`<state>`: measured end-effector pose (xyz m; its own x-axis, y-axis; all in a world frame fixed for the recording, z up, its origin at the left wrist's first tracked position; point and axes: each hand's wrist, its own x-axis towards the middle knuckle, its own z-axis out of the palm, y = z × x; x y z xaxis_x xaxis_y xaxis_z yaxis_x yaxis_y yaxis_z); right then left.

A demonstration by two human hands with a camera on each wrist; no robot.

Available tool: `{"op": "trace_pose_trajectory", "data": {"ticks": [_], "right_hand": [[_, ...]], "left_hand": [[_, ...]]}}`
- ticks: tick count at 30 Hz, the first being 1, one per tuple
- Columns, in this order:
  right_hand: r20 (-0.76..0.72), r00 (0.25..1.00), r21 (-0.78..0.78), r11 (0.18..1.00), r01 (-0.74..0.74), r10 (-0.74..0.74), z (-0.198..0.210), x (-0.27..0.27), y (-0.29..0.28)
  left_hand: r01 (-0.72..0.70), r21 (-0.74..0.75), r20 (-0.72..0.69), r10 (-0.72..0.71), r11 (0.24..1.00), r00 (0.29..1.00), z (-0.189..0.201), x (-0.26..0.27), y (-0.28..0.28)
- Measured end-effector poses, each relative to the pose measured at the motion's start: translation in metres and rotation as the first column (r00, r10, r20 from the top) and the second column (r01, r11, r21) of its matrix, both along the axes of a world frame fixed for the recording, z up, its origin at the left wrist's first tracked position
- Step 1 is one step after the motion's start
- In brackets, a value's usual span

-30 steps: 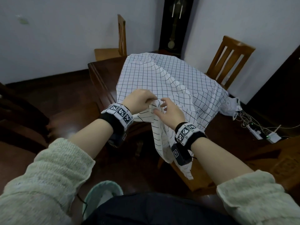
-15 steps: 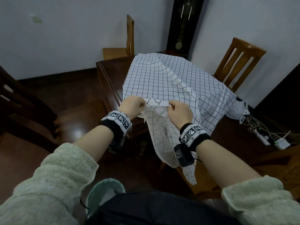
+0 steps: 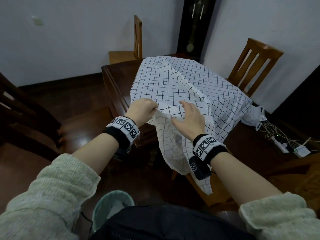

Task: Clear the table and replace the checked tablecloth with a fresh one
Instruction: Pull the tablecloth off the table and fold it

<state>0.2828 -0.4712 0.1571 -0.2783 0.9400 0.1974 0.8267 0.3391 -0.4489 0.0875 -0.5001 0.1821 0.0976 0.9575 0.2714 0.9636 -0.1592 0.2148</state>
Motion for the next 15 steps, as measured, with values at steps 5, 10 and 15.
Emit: {"op": "trace_pose_trajectory", "data": {"ticks": [5,10,15], "right_hand": [[0.097,0.988,0.043,0.991,-0.125,0.12,0.012,-0.026,-0.002],[0.227,0.968,0.071,0.99,-0.124,0.105,0.016,-0.02,-0.003],[0.227,0.972,0.101,0.991,-0.088,0.063,0.015,-0.016,-0.001]], "left_hand": [[0.171,0.028,-0.099,-0.167,0.985,0.981,0.006,0.02,0.002],[0.059,-0.017,-0.187,-0.061,0.998,0.98,0.006,0.017,-0.001],[-0.009,-0.049,-0.137,0.002,0.999,0.991,0.004,0.009,-0.003]]}}
